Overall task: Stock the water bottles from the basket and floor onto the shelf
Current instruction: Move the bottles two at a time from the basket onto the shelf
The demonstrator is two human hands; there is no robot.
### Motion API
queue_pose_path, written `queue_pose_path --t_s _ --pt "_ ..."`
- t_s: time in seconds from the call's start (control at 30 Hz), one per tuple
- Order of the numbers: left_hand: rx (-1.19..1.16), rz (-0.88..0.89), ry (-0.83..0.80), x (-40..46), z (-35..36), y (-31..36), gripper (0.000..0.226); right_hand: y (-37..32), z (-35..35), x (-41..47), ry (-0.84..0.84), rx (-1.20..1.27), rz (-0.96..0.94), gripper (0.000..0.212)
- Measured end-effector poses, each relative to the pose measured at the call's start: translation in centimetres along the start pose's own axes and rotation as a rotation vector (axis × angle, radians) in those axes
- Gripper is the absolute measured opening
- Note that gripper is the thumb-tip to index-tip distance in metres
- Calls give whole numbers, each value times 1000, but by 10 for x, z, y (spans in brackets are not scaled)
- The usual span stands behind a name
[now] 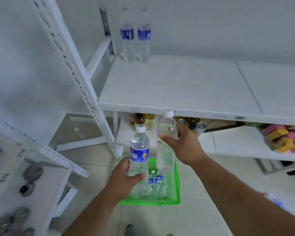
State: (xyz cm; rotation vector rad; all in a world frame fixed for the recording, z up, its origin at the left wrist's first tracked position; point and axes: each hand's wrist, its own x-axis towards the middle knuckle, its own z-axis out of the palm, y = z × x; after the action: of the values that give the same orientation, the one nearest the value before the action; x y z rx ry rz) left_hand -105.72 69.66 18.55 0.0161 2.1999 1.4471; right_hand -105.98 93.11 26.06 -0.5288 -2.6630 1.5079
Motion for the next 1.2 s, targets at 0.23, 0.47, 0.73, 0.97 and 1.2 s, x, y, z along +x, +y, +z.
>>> queue_pose_path --t_s 0.23,0.47,0.73,0.97,1.2 --pt "-57 165 86 -62 -15 91 49 -86 -73 -36 62 104 -185 35" --pt "-69 304 194 -85 -7 136 44 -114 -113 -51 52 185 -284 23" --pt "-92 306 235 -68 -9 163 41 -127 -119 -21 58 245 -246 49" --pt "-83 291 212 1 -37 185 39 -150 -112 42 98 222 -190 38" --pt "-77 280 198 76 -73 208 43 -172 -92 112 138 179 -145 41"
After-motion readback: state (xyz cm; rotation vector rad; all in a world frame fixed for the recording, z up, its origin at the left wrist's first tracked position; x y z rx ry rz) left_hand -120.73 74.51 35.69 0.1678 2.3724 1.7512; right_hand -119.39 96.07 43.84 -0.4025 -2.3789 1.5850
